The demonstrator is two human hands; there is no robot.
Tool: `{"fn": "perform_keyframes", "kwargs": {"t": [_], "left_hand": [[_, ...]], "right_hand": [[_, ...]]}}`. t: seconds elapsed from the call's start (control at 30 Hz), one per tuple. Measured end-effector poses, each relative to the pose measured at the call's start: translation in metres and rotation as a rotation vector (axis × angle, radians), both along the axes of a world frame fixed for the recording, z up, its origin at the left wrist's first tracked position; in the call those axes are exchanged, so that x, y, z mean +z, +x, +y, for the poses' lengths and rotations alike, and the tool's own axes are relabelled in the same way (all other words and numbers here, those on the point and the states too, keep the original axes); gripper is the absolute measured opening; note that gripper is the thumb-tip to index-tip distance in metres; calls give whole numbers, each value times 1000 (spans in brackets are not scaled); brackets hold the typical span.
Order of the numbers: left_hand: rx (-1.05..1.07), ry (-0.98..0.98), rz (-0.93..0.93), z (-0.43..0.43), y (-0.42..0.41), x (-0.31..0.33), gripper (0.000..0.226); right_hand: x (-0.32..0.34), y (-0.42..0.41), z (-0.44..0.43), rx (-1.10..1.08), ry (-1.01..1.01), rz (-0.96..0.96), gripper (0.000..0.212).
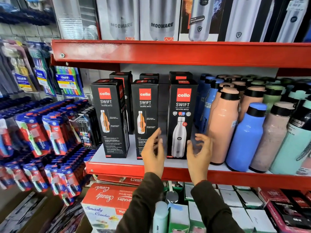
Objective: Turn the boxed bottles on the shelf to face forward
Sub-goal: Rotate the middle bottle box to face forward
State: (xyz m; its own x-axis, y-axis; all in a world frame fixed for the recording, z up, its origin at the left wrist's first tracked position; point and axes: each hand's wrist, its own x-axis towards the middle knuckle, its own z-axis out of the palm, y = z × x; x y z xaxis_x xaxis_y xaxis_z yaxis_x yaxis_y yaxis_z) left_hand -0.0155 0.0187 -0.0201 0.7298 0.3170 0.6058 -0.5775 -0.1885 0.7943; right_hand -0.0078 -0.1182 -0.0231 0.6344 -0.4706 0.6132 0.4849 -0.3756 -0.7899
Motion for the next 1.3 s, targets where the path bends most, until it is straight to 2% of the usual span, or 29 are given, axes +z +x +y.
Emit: {"fn": "perform_keyframes", "kwargs": {"t": [0.1,0.2,0.33,0.43,0.6,0.83,0.93,1.03,1.1,1.2,1.3], "left_hand": [[129,37,-76,17,-4,1,32],[211,30,-62,33,-2,1,35],[252,4,14,55,11,-4,43],[199,35,105,69,19,-7,44],[39,20,268,83,23,-3,38],[-64,-52,286,99,28,-2,35],[-107,-91,272,102,27,-5,33],[-140,-230,294,101,20,-6,21],[-161,-331,292,100,15,-3,26],[-163,-381,267,98,6,2,31],[-196,-378,255,100,7,1,33]], "right_hand": [[6,-11,23,74,-37,-54,29],[7,-13,49,184,-98,-31,23],[5,-6,76,373,-80,137,37],[2,3,89,445,-60,246,45],[-1,11,101,388,-121,316,42],[-8,10,111,318,-109,323,45],[-12,6,111,315,-125,334,55],[-10,2,111,315,-144,346,68],[-6,3,114,298,-139,348,77],[-3,7,118,233,-148,361,98],[0,9,120,203,-133,355,98]]}}
